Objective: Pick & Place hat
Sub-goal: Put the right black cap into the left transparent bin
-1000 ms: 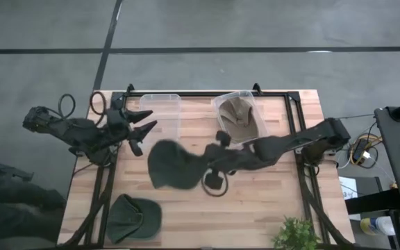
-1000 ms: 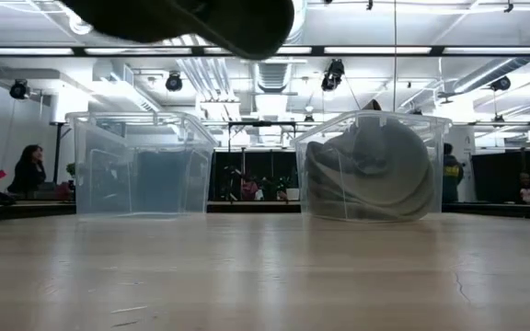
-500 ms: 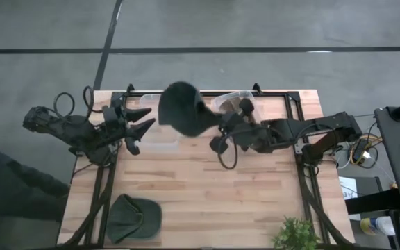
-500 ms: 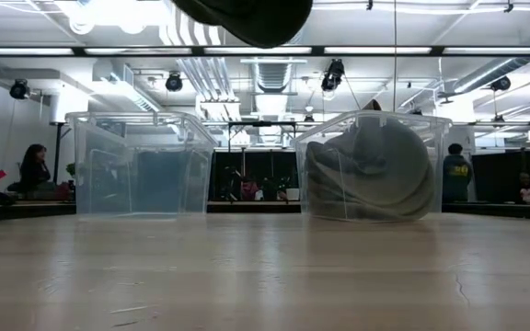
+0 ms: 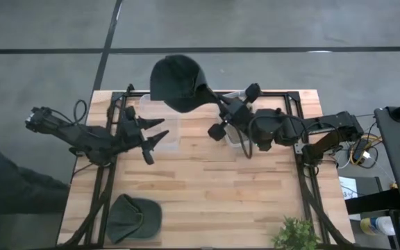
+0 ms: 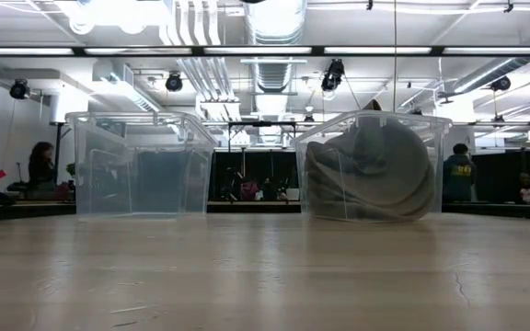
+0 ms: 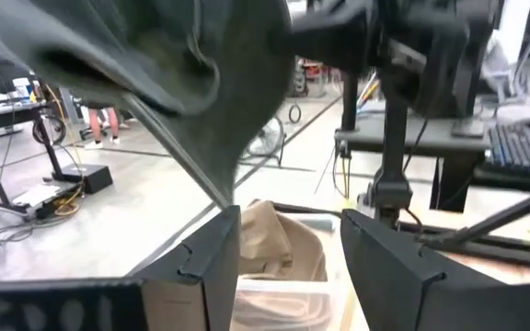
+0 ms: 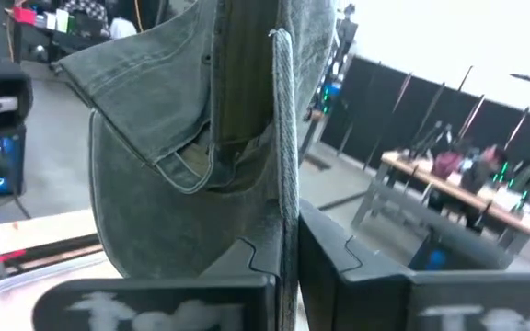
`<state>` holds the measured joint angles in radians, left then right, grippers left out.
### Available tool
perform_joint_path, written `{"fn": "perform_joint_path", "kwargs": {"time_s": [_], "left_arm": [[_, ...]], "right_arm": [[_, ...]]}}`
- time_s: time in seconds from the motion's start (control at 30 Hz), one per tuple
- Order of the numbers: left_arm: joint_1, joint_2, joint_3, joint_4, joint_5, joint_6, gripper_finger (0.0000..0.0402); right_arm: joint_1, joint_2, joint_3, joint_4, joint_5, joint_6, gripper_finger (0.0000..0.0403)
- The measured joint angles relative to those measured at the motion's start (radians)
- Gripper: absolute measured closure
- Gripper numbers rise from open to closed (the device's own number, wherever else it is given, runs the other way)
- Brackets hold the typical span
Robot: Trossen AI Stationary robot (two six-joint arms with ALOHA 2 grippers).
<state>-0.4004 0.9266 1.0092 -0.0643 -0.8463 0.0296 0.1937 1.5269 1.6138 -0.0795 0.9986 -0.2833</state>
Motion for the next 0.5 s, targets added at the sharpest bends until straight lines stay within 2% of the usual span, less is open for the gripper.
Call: {"fn": "perform_joint_path", "kwargs": {"time_s": [0.17, 0.4, 0.5], "left_arm": [[0.000, 0.038, 0.000, -0.001, -0.027, 0.003, 0.0220], [0.000, 0.046, 0.000, 0.017, -0.218, 0.085, 0.0220], [0.000, 0.041, 0.000, 0.092, -0.237, 0.133, 0.0220]], "right_arm": [[0.012, 0.000, 0.000, 0.059, -0.002, -0.078, 0.0390], [0.037, 0.000, 0.000, 0.118, -0.059, -0.089, 0.0390], [0.040, 0.000, 0.000, 0.147, -0.112, -0.072, 0.0390]]}}
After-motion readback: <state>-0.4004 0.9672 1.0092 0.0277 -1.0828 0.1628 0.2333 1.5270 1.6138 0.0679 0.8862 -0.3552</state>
